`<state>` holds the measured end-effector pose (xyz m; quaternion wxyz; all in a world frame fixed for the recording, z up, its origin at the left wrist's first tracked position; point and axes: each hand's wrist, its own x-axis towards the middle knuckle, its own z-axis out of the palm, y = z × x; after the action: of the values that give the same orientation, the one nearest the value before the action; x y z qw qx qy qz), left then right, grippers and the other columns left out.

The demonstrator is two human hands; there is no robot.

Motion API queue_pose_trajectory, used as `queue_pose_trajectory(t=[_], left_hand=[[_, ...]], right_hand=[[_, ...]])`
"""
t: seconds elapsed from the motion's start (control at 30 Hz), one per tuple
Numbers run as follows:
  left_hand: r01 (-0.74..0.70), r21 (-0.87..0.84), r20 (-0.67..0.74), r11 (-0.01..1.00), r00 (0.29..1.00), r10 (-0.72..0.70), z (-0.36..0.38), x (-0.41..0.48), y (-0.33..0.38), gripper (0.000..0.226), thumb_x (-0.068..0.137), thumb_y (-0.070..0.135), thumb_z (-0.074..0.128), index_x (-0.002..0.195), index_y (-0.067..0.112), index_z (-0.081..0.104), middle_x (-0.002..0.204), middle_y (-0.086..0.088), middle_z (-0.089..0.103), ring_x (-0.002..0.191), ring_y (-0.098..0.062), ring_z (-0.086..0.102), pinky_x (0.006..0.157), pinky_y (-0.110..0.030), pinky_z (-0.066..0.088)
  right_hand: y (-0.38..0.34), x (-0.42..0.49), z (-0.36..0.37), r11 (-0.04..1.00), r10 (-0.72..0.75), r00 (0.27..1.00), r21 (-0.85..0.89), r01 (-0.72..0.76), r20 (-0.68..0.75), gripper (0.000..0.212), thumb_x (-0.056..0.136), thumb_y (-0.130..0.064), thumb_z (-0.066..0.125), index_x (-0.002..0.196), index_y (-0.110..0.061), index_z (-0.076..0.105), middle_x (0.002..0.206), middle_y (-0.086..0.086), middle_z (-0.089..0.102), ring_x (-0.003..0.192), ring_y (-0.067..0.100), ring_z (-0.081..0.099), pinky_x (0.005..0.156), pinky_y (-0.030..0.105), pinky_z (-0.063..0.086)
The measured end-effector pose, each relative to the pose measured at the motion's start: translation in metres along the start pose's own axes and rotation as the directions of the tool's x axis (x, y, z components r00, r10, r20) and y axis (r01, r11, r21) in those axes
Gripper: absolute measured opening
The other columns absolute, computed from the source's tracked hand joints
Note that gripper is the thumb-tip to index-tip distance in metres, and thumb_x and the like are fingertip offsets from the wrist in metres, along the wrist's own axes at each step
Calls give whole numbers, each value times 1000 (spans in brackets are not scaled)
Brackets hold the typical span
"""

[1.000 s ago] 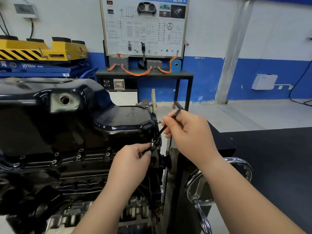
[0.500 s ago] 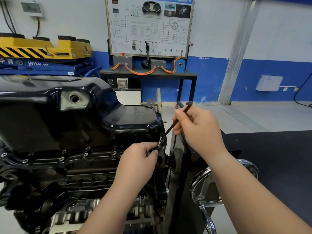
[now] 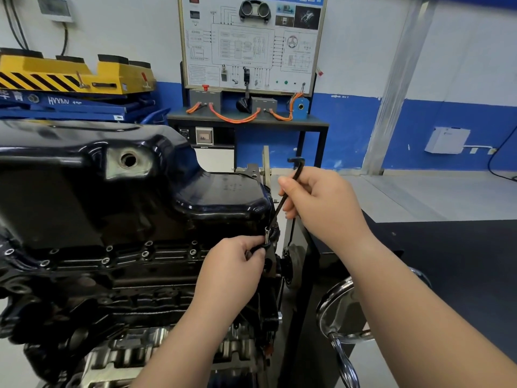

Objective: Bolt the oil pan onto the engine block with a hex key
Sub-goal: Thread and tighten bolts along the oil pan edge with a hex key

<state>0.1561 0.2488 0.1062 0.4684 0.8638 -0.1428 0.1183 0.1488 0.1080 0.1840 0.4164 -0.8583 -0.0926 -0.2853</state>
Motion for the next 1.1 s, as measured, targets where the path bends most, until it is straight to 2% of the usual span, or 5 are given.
queue_pose_trajectory(t=[0.27,0.43,0.67,0.9,1.1], left_hand=[[-20,6,10,1000,1000,20,1,0,-2,29,90,25,55,117,33,64,106,19,66,78,13,49,61,4,34],[-14,22,18,1000,1000,14,2,0,-3,30,91,28,54,119,33,62,98,18,67,73,11,51,58,0,35],[-17,39,39,999,999,16,1,0,-4,31,91,30,53,121,34,60,73,26,58,64,15,52,55,-1,41],[-37,37,42,999,998,35,1,1,-4,31,91,29,54,121,31,61,75,31,53,63,24,46,57,4,36],[-67,47,18,997,998,66,3,0,-8,32,91,28,53,123,31,60,111,15,66,82,12,51,59,4,31]], right_hand=[[0,-6,10,998,-50,995,33,53,-84,28,90,-30,61,71,-9,62,56,0,59,51,2,60,55,25,51],[1,-10,17,974,41,999,226,-33,-28,12,93,-19,58,83,-21,64,74,-2,70,53,10,65,63,36,58],[6,-15,15,967,22,999,252,-28,26,26,95,-4,50,88,-25,62,81,-5,71,64,10,68,66,22,57],[7,-17,18,953,43,999,302,-31,-33,17,88,-9,63,79,-23,64,75,1,71,63,10,69,63,21,56],[7,-17,23,970,64,996,237,-47,-66,21,83,-18,69,71,-12,53,69,5,70,56,10,68,62,33,58]])
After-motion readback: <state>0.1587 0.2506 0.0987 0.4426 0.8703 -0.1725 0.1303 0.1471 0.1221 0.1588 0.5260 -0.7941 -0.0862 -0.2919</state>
